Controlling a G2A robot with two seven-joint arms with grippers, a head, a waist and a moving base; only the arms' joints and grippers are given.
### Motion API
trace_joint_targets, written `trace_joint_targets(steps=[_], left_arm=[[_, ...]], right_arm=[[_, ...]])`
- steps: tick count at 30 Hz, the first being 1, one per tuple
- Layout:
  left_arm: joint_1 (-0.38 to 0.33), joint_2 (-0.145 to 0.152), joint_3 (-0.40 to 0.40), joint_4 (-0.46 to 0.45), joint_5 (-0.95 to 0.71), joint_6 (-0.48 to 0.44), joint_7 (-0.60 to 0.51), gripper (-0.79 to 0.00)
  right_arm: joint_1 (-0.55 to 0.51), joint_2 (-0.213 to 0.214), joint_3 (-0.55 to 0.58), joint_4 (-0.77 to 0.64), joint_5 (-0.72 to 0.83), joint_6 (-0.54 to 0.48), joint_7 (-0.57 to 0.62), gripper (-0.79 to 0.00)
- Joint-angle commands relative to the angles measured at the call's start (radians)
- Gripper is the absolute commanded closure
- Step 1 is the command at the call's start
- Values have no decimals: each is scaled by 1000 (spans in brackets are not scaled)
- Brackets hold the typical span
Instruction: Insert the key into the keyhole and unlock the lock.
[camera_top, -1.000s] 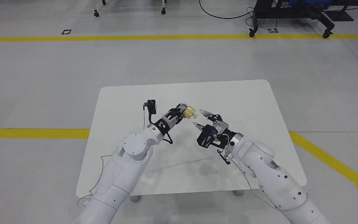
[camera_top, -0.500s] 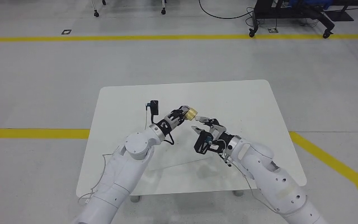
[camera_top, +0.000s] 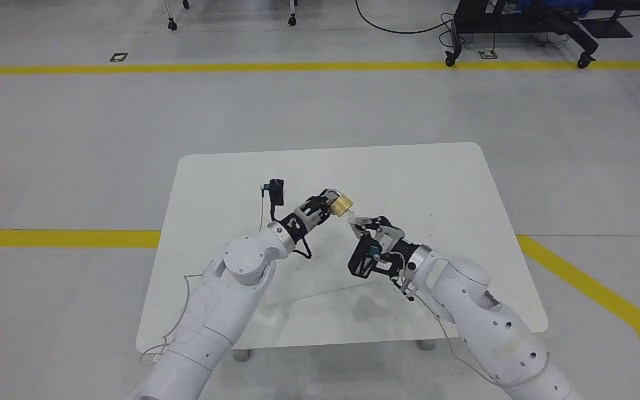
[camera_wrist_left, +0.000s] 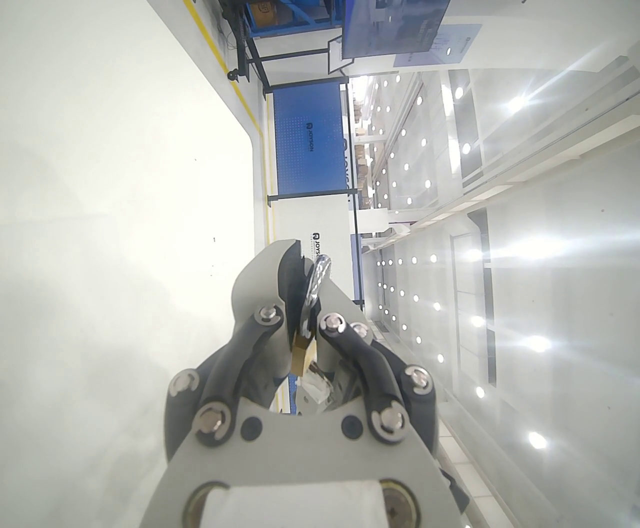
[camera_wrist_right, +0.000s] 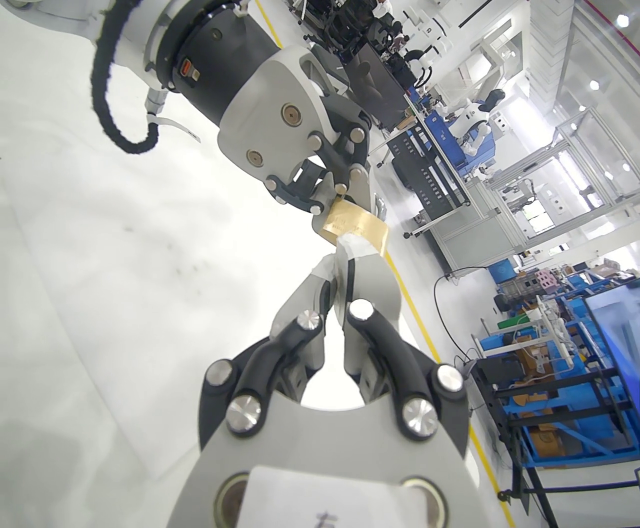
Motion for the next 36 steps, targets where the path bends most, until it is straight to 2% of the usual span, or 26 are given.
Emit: trace_joint_targets(steps=[1,2,3,4,10,19,23,25,28,36], left_arm=[[-1,0,0,2,0,-2,-1,0],[-1,-1,0,3,0,-2,-1,0],[-1,-1,0,3,0,-2,-1,0],[-2,-1,-2,5,-2,-2,-2,0],[-4,-2,0,10,-2,3,-12,0],[-2,-2,-6,11,-4,2,-19,0],[-1,-2,-7,10,-3,3,-24,0],[-1,-2,-7,10,-4,2,-27,0],[-1,-2,-8,12,-2,2,-30,0],[-1,-2,-9,15,-3,-4,-33,0]], right_arm=[[-3,-1,5,-2,-1,5,4,0],[-5,-2,8,-4,-2,11,5,0],[-8,-2,11,-7,-3,15,5,-265],[-11,-2,15,-11,-6,21,5,-286],[-22,-4,25,-26,-29,15,14,-231],[1,-17,10,-4,-39,-1,38,-237],[11,-23,2,2,-54,4,55,-271],[14,-26,0,5,-60,6,60,-222],[17,-29,-1,7,-65,7,63,0],[18,-35,7,14,-63,-6,59,0]])
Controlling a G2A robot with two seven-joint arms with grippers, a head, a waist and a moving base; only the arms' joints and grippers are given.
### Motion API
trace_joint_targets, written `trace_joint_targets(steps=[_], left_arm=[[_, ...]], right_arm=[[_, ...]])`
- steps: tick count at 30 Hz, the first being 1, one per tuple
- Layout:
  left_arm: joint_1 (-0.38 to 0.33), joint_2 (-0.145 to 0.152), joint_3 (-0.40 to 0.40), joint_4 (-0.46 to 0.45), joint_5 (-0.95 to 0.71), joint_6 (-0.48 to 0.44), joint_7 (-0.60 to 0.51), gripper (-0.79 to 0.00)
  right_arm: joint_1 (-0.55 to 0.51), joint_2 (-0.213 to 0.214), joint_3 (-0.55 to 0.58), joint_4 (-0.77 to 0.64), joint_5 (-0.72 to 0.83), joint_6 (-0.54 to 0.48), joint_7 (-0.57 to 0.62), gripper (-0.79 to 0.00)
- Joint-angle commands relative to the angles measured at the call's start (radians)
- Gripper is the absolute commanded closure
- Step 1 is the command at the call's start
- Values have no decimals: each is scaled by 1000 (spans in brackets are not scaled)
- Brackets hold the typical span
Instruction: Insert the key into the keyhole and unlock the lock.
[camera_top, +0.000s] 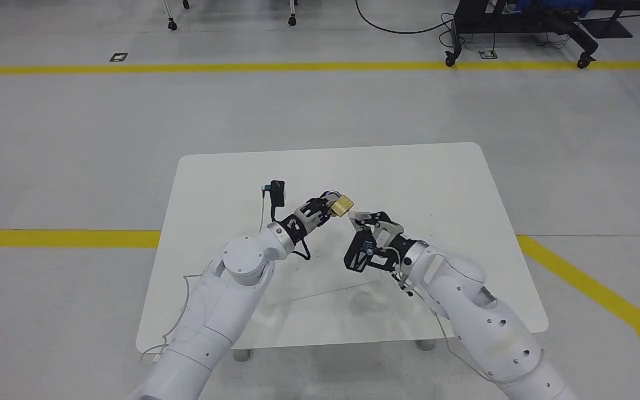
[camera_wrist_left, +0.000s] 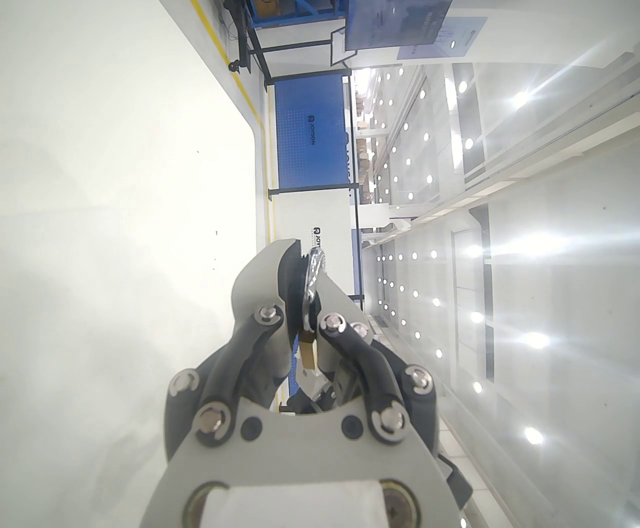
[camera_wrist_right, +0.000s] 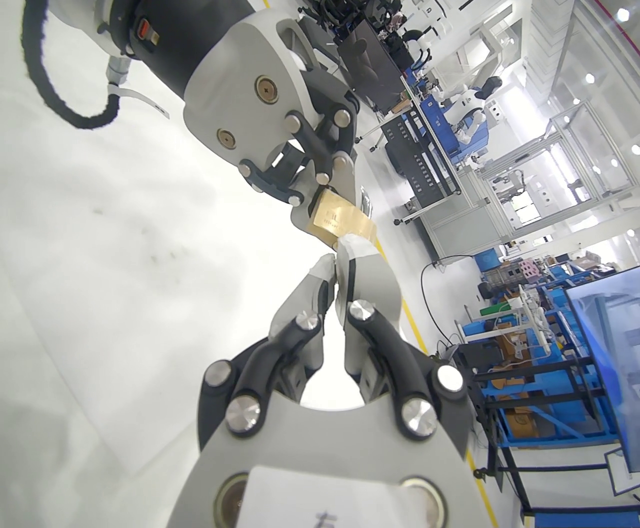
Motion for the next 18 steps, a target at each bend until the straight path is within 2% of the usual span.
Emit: trace_joint_targets(steps=[1,5,11,18], left_arm=[[0,0,0,1,0,-2,-2,0],[0,0,-1,2,3,-16,-3,0],[2,2,-1,5,21,-53,-16,0],[6,5,-4,2,42,-102,-35,0]], right_arm=[[1,-1,2,3,3,-5,-1,0],[5,-5,6,14,33,-30,-11,0],[16,-11,38,50,189,-111,-31,0],[20,-8,101,91,411,-281,-41,0]])
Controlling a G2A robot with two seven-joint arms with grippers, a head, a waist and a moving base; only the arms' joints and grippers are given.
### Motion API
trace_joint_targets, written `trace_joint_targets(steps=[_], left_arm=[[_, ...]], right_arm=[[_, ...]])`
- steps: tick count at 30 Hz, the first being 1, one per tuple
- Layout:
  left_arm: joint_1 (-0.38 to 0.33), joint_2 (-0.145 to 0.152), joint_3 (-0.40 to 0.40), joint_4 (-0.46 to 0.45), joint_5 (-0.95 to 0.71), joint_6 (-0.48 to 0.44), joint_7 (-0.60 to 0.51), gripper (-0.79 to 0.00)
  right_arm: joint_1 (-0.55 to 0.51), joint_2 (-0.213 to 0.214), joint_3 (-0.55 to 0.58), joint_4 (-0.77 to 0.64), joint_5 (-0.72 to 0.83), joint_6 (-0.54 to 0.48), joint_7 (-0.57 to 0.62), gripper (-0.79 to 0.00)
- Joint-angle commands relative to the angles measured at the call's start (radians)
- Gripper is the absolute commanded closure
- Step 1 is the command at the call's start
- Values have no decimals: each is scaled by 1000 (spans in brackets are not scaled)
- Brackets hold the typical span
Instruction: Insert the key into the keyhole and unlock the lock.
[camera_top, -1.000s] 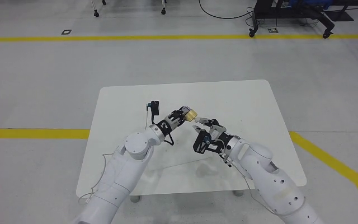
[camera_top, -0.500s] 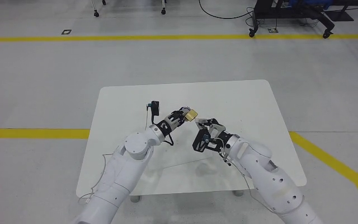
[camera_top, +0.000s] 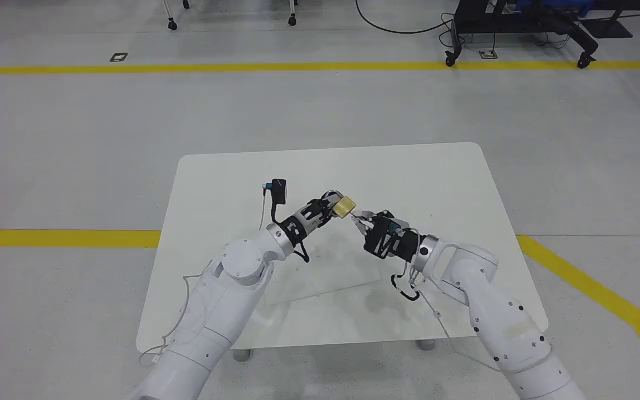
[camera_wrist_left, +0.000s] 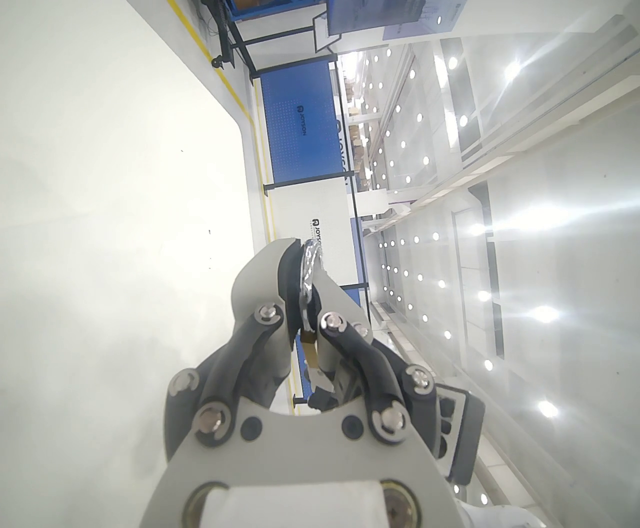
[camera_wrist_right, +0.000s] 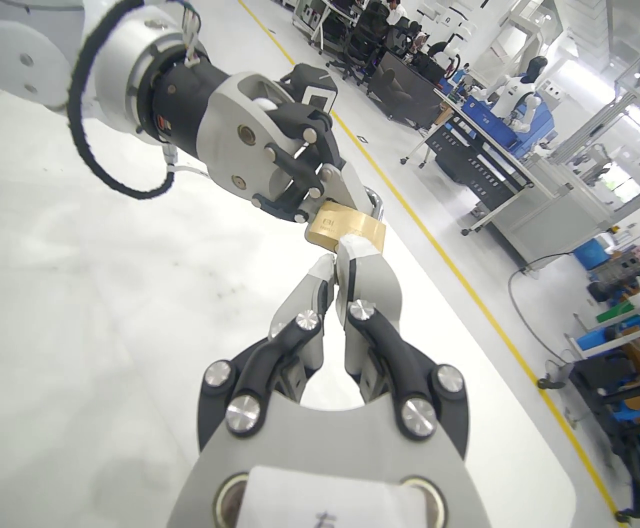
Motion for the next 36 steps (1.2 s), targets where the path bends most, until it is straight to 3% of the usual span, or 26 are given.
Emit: trace_joint_targets(steps=[1,8,18,19,20,22,29,36], left_arm=[[2,1,-2,-2,3,-13,-2,0],[9,5,-9,-6,14,-47,-11,0],[20,11,-16,-13,31,-56,-22,0],[20,11,-16,-14,36,-53,-22,0],[20,12,-15,-14,40,-47,-24,0],[21,13,-14,-17,53,-32,-21,0],[43,24,-8,-83,137,71,-37,0],[97,49,-14,-176,271,305,-104,0]], right_arm=[[3,1,13,14,64,-53,11,0],[27,3,41,65,214,-190,49,0],[16,10,78,81,276,-241,38,0],[16,9,81,86,289,-240,36,-46],[17,9,83,90,298,-234,38,-268],[18,8,84,92,305,-221,43,-785],[5,10,123,103,335,-187,-22,-785],[5,10,123,103,335,-187,-22,-785]])
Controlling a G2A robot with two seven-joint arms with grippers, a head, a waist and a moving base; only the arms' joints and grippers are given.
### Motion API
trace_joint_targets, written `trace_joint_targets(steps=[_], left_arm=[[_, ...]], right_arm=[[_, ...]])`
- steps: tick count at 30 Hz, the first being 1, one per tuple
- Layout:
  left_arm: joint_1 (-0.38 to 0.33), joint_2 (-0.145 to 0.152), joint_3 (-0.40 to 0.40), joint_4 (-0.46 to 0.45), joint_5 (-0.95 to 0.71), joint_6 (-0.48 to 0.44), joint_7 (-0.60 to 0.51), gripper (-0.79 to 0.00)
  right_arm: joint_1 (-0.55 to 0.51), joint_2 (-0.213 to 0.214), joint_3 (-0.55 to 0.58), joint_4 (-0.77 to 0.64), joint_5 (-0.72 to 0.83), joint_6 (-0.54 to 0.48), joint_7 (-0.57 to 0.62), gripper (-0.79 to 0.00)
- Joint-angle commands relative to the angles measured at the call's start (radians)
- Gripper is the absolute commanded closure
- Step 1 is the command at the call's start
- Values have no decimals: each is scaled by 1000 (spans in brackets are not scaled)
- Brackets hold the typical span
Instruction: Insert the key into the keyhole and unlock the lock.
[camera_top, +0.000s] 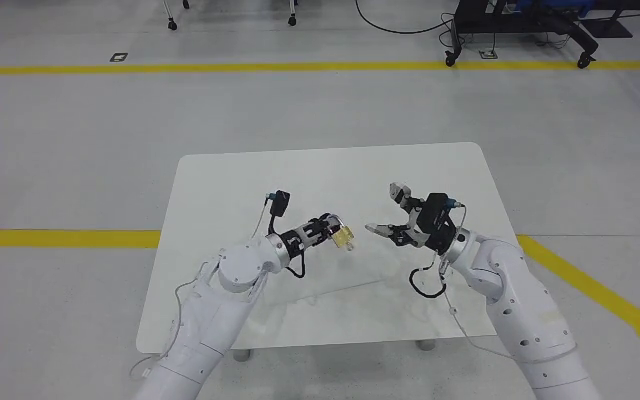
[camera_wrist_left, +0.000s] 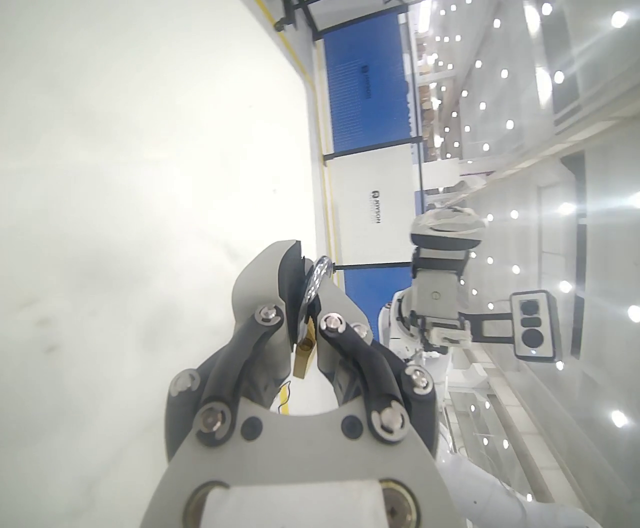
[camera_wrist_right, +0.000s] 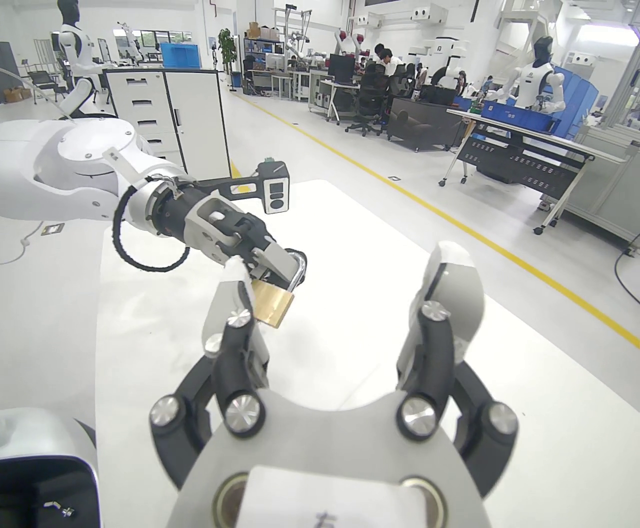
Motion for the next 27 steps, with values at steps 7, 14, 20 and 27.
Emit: trace_joint_targets(steps=[7,14,20,27], left_arm=[[37,18,60,-22,246,277,-35,0],[60,23,70,-65,307,325,-5,-145],[64,26,78,-90,338,352,-12,-785],[137,45,-6,-240,335,307,56,-785]], right_arm=[[0,0,0,0,0,0,0,-785],[0,0,0,0,0,0,0,-785],[0,0,0,0,0,0,0,-785],[0,0,0,0,0,0,0,-785]])
